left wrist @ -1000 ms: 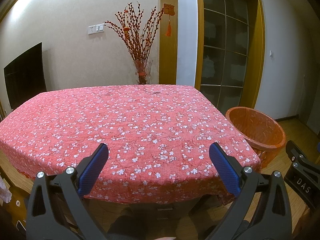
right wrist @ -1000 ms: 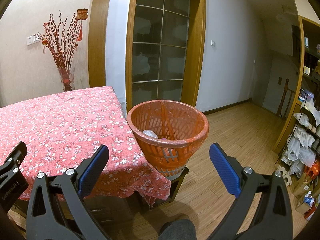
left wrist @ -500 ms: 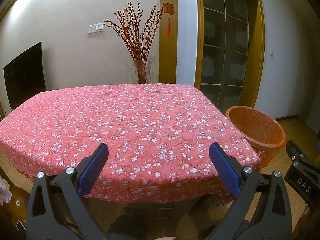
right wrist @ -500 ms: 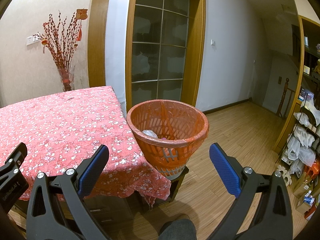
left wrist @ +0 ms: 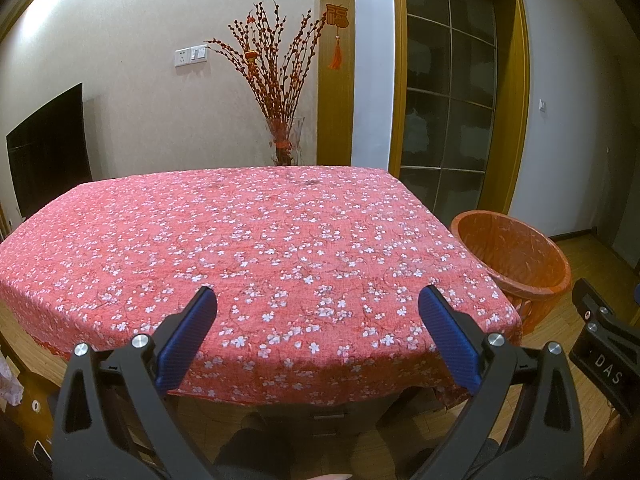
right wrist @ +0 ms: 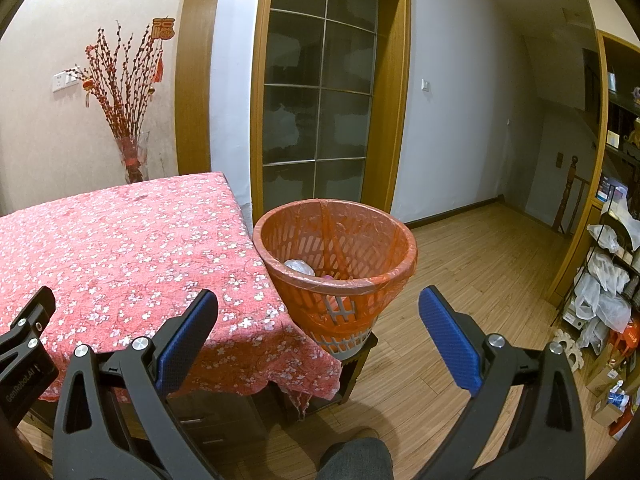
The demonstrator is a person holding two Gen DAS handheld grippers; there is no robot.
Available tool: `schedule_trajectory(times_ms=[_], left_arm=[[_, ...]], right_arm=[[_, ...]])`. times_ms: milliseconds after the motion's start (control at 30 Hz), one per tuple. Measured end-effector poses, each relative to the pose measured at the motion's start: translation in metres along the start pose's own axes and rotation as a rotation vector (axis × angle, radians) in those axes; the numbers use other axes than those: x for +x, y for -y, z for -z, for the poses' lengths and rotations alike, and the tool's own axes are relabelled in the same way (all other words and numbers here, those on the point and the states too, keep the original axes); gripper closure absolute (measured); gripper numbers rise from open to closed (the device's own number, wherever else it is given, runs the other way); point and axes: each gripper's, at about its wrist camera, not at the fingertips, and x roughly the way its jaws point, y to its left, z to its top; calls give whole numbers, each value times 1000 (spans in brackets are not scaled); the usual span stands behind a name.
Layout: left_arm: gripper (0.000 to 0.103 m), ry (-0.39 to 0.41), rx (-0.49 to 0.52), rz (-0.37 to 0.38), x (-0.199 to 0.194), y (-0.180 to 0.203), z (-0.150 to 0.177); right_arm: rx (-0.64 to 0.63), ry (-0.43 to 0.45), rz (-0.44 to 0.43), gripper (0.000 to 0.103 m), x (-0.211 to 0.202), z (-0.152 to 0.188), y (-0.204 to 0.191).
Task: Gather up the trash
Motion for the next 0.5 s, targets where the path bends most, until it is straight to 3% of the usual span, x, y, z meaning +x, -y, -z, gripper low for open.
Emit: schedule_trajectory(times_ms=[500], left_arm=[[4,-8,0,4,0,0,1]], right_arm=[[0,-1,0,3,0,0,0]])
